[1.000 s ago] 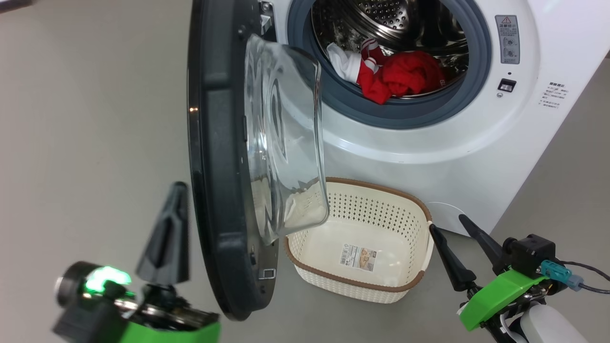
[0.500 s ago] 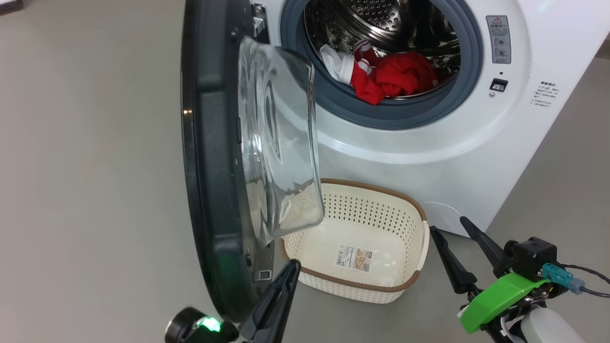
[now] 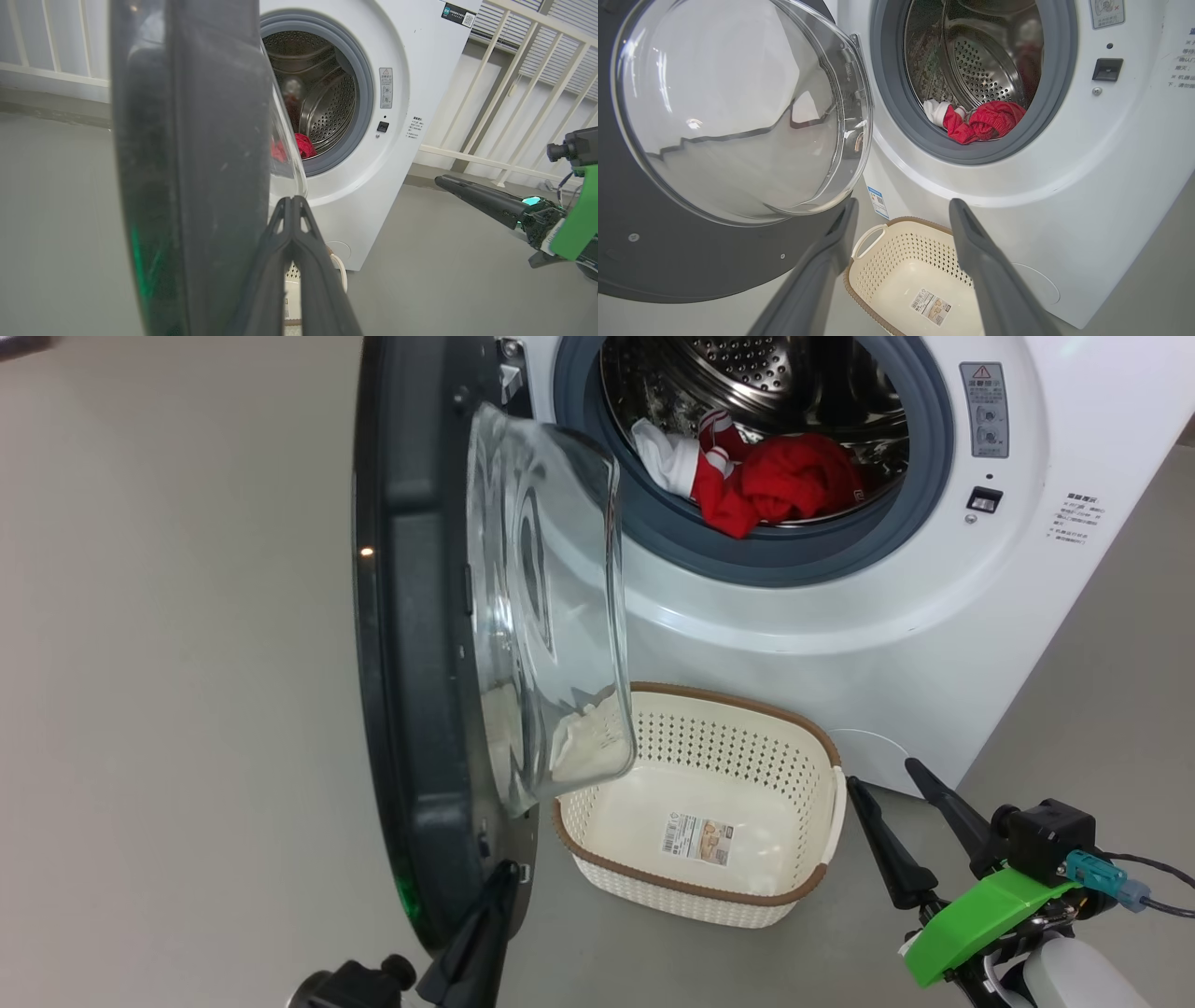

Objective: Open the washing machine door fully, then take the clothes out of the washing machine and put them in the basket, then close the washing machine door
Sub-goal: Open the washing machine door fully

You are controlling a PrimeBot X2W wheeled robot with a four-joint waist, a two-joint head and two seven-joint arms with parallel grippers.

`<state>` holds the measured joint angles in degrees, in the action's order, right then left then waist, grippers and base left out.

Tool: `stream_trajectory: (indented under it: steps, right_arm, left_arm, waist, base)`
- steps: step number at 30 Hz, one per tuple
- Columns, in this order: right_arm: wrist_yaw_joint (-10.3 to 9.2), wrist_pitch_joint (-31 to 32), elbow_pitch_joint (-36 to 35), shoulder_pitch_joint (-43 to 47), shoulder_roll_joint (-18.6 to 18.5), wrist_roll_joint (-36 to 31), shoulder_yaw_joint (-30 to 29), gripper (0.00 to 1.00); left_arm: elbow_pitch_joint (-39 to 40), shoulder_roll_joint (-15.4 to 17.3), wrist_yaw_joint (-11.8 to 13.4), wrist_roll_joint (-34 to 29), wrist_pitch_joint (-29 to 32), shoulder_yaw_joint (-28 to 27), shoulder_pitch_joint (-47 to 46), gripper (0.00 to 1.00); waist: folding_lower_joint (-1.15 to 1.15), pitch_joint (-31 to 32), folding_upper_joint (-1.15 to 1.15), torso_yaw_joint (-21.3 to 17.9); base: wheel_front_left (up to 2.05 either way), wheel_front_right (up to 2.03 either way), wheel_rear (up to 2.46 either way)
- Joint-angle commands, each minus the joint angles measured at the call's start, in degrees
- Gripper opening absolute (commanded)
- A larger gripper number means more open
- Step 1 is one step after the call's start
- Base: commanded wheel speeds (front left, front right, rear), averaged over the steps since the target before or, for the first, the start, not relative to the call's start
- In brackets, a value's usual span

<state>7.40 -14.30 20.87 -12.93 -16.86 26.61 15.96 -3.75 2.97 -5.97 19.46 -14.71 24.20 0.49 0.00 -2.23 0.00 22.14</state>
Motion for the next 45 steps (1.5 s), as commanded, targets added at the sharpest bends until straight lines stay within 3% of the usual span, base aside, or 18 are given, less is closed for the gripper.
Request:
stream_trajectory:
  steps: [1,10,20,45]
  right_arm:
    - [0.09,-0.7,-1.5,-0.27,-0.54,-0.56,0.77,1.0]
    - [0.09,-0.7,-1.59,-0.87,-0.46,-0.66,0.98,1.0]
    - [0.09,-0.7,-2.01,-1.57,-0.63,-0.72,1.27,1.0]
    - [0.09,-0.7,-2.19,-4.73,-2.09,-1.42,2.67,1.0]
  left_arm:
    - [0.66,0.22,0.59,0.53,-0.26,-2.84,-2.67,0.0]
    - [-1.16,1.31,1.35,0.17,-0.28,-7.47,-3.48,0.0]
    - [-1.88,3.67,3.15,0.19,-0.29,-16.65,-3.06,0.0]
    - [-21.5,11.47,0.62,-0.06,-0.29,-30.68,-19.56,0.0]
  waist:
    - [0.0,-0.19,0.0,0.15]
    - [0.0,-0.99,0.0,0.59]
    - [0.0,-2.1,0.0,0.88]
    - [0.0,-6.81,0.0,0.72]
  base:
    - [0.0,0.0,0.0]
    - [0.0,0.0,0.0]
    - [0.0,0.0,0.0]
    - [0.0,0.0,0.0]
